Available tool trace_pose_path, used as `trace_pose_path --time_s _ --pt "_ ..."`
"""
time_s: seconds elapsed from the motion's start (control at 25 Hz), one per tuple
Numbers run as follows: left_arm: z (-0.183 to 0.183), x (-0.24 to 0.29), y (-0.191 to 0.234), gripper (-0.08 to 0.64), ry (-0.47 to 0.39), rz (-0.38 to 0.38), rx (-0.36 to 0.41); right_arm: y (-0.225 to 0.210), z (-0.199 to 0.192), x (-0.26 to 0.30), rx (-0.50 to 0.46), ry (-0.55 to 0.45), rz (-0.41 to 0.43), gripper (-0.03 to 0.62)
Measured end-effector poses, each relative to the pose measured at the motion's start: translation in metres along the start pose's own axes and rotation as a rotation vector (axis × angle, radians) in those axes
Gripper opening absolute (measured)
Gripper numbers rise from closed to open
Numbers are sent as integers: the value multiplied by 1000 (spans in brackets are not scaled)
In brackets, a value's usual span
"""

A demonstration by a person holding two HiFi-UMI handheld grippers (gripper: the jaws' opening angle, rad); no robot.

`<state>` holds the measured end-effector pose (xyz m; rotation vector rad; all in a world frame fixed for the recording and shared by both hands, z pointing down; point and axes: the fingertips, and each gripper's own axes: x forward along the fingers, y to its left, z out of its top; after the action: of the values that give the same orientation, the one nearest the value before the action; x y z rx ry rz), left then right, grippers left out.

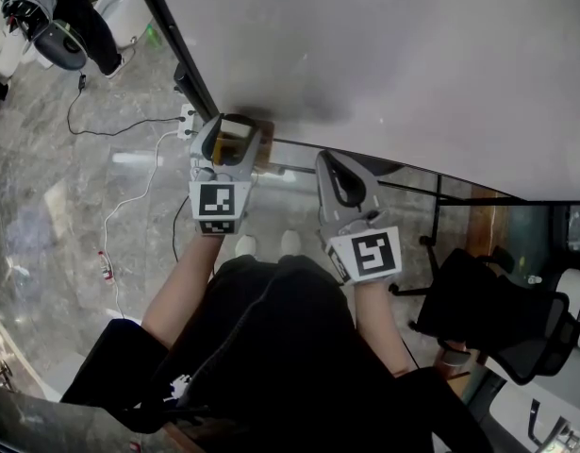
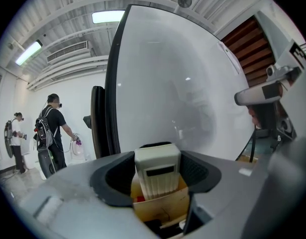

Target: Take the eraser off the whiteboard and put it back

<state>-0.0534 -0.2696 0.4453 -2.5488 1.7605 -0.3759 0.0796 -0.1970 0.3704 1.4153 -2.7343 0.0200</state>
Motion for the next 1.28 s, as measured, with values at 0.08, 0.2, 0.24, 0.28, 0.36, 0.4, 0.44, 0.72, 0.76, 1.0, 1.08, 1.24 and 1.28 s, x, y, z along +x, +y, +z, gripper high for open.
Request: trace_pose_path --time_s 0.08,0.2,0.24,0.28,0.36,0.4,0.44,0.72,0.76,1.0,1.08,1.24,1.28 --pt "-3 1 0 286 6 11 -7 0 0 0 0 1 2 9" --pt "-7 1 -1 287 14 25 -23 -1 1 -1 0 -3 2 9" --pt "-9 2 -1 287 18 24 -23 -2 2 -1 0 -2 1 9" --pt "-11 2 -1 287 21 24 -22 -3 1 -1 0 -1 0 9" --pt "-12 2 -1 287 25 26 -21 -4 1 -2 -1 0 -1 9" --pt "-12 2 -1 287 25 28 -20 -4 2 -2 -1 1 -2 9" --pt "-13 2 -1 287 26 29 -19 -4 2 -3 -2 1 -2 9" --pt "-15 3 -4 287 40 27 8 -2 2 -4 -6 1 -3 9" --pt "-15 3 -4 287 42 25 7 -2 2 -5 -6 1 -4 9" --pt "-17 -3 -7 328 43 9 0 0 3 -9 -7 -5 -7 9" --pt "-17 -6 -7 337 42 6 2 2 3 -9 -8 -7 -5 9" --pt "-15 -11 -5 347 34 3 0 8 5 -7 -8 -14 -1 9" --pt "-14 -13 -4 347 33 2 0 9 5 -6 -8 -13 -1 9"
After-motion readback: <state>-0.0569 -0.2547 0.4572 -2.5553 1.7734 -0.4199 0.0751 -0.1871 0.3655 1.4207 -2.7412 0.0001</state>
